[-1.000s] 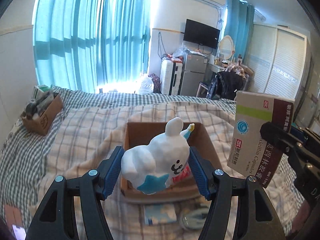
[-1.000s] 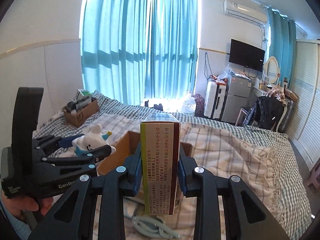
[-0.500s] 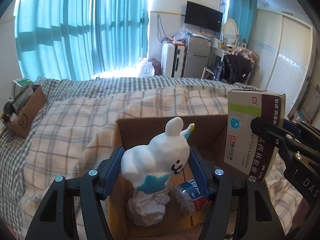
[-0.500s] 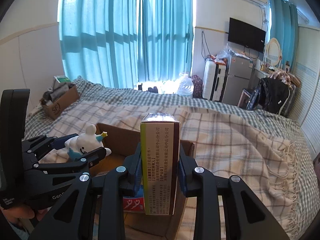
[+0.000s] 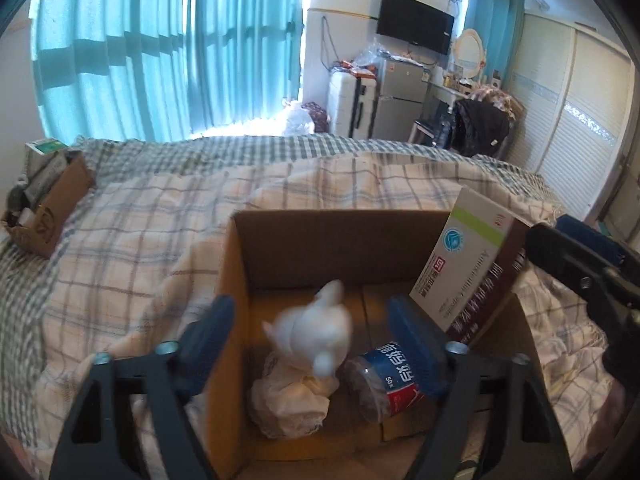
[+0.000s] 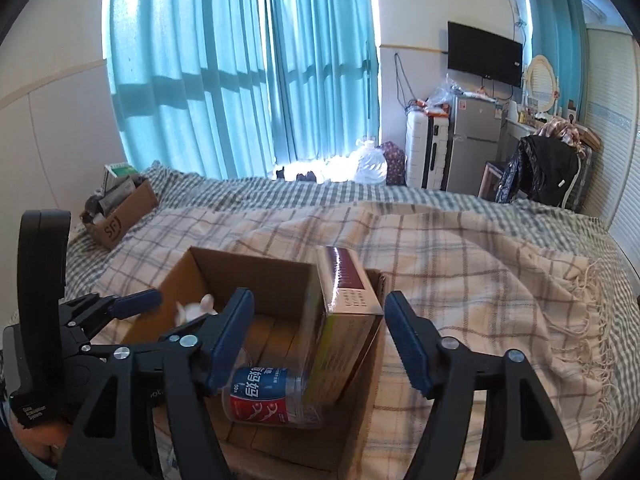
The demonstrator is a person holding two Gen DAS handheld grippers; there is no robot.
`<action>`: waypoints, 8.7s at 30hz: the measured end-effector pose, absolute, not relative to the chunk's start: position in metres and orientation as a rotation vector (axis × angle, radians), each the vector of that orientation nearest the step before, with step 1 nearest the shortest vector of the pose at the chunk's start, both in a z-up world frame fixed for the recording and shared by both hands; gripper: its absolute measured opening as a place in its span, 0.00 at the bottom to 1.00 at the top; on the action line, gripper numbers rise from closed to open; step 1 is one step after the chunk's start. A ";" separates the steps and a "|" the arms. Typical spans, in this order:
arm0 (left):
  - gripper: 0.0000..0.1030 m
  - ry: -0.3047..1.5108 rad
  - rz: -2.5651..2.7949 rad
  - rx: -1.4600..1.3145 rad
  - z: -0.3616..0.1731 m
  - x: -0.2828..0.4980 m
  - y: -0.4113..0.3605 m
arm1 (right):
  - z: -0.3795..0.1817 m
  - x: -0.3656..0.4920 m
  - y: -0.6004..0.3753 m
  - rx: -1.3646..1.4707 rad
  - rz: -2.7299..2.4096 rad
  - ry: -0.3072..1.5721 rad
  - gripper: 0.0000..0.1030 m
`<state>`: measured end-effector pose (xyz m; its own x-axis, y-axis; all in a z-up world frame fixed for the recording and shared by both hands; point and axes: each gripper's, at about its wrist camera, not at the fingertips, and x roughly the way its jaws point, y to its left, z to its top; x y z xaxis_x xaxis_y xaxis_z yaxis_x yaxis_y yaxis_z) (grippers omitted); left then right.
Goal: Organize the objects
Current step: 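Carry toy and medicine box over the box and release both grippers, then move the right gripper to the grey-green clip and grasp it, then lift the clip with the right gripper while the left grasps the tape roll, then carry tape roll and clip over the box and release both grippers, then grasp the white earbud case with the right gripper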
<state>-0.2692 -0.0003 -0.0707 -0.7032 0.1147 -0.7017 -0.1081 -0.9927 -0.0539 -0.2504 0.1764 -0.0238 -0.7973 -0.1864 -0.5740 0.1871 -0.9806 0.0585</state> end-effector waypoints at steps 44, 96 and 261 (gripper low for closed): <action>1.00 -0.009 2.976 -1.253 -0.155 -0.082 -0.034 | -0.139 -0.100 0.181 1.206 -2.657 0.239 0.94; 1.00 0.030 2.611 -1.433 -0.171 -0.139 0.099 | -0.113 -0.110 0.278 1.163 -2.840 -0.070 0.21; 1.00 0.047 2.759 -1.341 -0.182 -0.160 0.032 | -0.144 -0.145 0.219 1.245 -2.680 -0.052 0.49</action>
<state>-0.1596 0.0315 -0.1820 -0.6157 0.0527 -0.7862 -0.0796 -0.9968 -0.0045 -0.1450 0.2187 -0.1442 -0.6307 -0.1827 -0.7542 0.1534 -0.9821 0.1097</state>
